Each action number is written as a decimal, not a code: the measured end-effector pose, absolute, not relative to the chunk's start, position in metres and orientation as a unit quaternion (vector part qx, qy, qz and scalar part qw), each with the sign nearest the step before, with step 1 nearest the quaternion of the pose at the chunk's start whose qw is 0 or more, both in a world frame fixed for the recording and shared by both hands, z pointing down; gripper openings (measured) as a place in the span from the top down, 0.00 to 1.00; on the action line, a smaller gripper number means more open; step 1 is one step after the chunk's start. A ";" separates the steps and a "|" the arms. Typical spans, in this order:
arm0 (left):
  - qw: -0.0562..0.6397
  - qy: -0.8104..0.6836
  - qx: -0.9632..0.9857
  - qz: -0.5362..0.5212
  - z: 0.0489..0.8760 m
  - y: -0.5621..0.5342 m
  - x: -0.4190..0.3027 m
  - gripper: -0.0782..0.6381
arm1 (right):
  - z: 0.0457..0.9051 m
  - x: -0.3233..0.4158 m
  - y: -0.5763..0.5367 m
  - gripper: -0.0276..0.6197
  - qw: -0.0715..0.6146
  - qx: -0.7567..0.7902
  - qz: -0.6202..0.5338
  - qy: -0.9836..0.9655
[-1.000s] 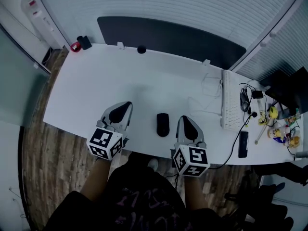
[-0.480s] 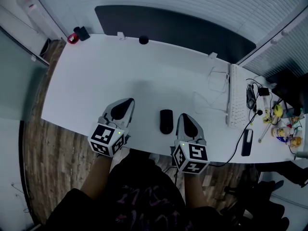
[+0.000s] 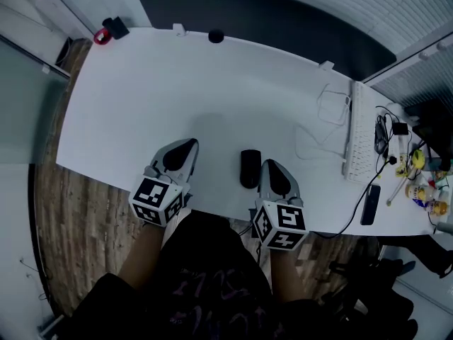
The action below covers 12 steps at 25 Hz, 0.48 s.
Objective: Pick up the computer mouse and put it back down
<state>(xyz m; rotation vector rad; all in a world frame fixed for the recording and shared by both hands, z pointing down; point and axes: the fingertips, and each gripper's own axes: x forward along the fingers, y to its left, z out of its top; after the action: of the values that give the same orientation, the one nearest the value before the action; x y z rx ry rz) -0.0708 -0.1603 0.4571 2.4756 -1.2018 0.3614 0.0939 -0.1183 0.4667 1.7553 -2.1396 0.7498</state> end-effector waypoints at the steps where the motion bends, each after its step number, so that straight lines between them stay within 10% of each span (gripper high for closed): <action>1: 0.184 -0.425 0.877 0.130 0.460 -0.161 -0.070 0.90 | 0.471 0.094 -0.118 0.93 0.140 0.606 0.263 -0.738; 12: 0.216 -0.415 0.871 0.152 0.503 -0.158 -0.069 0.90 | 0.516 0.088 -0.114 0.91 0.169 0.595 0.295 -0.728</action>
<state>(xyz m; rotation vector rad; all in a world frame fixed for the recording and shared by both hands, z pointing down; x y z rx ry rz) -0.0693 -0.1575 0.5027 2.4136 -1.1495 0.4215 0.0879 -0.1140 0.5163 1.6902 -2.0703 0.8399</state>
